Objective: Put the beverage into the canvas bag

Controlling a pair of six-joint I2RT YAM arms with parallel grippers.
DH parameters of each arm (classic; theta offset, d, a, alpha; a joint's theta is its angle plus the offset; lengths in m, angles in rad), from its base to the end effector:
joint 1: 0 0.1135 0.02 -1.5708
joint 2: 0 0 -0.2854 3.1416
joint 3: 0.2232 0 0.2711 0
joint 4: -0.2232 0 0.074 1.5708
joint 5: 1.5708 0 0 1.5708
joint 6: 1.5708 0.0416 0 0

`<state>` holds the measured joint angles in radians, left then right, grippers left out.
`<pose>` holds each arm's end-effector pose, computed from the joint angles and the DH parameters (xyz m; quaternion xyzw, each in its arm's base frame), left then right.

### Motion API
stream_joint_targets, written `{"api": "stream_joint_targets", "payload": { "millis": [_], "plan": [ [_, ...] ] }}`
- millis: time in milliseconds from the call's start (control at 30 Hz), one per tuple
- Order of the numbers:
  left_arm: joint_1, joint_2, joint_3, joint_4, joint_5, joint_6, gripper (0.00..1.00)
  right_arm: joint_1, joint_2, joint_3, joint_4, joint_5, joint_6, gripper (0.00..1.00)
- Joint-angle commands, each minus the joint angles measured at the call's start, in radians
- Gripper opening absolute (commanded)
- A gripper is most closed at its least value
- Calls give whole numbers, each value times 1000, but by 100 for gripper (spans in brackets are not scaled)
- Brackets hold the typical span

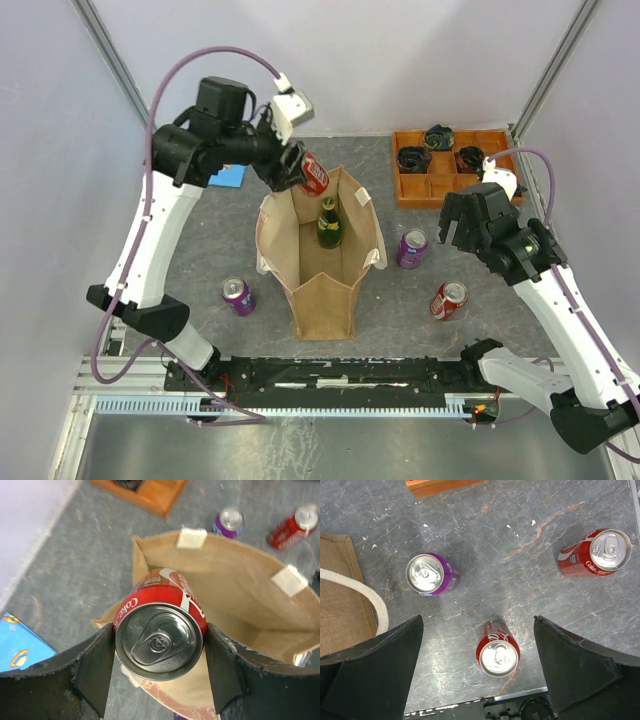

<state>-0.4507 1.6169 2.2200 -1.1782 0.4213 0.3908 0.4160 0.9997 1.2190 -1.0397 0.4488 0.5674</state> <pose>0.2724 -0.1507 0.5371 0.4421 0.7435 -0.1976 0.4613 0.1781 0.0589 0.3882 0.1499 0.8983 -0.0138 0.4127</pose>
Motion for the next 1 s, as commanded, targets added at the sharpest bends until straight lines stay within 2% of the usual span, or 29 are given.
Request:
{"api": "stream_joint_targets", "payload": {
  "millis": [0,100,333,667,967],
  "plan": [
    [-31,-23,-105,-1,21,135,3,-4,-36,6,18,23,-2,99],
    [-41,-24,-226,21,17,162,3,-4,-44,0,15,29,7,99],
    [-60,-17,-471,202,16,155,3,-4,-46,-2,14,34,17,99],
    [-88,61,-678,431,-102,133,3,-5,-60,5,-11,55,20,99],
    [-91,126,-764,597,-232,112,3,-4,-74,9,-35,73,22,99]
  ]
}}
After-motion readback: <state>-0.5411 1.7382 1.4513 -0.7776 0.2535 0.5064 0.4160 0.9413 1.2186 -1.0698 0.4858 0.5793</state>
